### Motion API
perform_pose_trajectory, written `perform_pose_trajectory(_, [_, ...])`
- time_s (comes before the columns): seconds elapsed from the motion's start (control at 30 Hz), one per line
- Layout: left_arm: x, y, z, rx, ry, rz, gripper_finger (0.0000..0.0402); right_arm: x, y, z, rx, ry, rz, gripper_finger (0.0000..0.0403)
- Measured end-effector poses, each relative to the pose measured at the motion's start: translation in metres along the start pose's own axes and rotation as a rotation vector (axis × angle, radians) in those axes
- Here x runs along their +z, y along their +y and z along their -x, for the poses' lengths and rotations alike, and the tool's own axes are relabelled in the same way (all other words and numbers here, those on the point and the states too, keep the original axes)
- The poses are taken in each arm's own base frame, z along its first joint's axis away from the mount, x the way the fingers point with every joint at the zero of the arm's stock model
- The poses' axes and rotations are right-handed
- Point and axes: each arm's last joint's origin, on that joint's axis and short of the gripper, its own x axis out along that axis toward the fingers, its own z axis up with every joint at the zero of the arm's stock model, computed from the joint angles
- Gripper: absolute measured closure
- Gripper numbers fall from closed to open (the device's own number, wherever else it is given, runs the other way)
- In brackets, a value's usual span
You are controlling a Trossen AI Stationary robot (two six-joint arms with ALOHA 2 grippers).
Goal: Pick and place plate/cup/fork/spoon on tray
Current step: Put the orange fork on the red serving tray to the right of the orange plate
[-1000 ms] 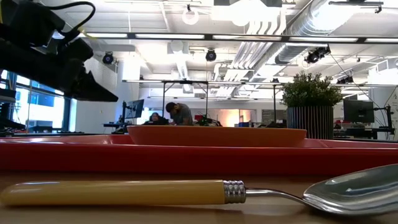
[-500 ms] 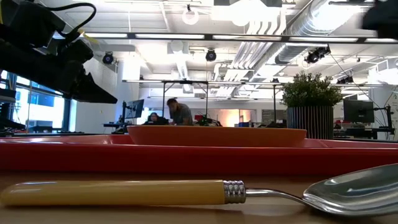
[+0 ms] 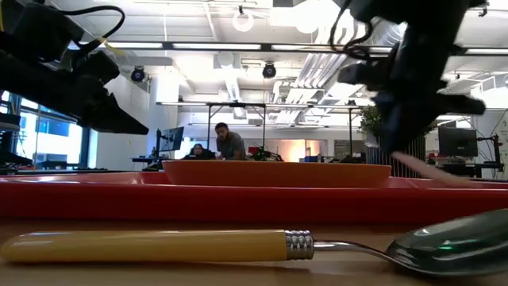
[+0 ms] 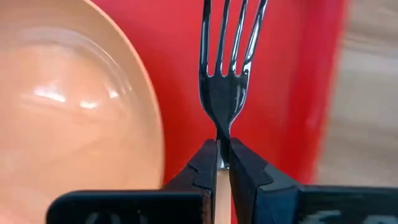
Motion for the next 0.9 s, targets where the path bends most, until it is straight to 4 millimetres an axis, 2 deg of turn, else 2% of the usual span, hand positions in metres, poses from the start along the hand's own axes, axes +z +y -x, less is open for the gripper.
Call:
perform_pose_trajectory(0.13, [-0.006, 0.0, 0.0, -0.022, 0.059, -0.002, 0.0401, 0.005, -0.001, -0.011, 0.053, -0.006, -0.021, 0.0391])
perform_pose_trajectory(0.43, [-0.007, 0.002, 0.0, 0.029, 0.071, -0.026, 0.0401, -0.011, -0.015, -0.033, 0.127, 0.02, -0.067, 0.0391])
perform_pose_trajectory(0.57, [-0.007, 0.002, 0.0, 0.029, 0.071, -0.029, 0.0401, -0.016, -0.019, -0.036, 0.14, 0.011, -0.054, 0.0391])
perform_pose_trajectory(0.9, [-0.007, 0.002, 0.0, 0.031, 0.063, -0.018, 0.0401, -0.014, -0.019, -0.036, 0.142, -0.039, -0.067, 0.0391])
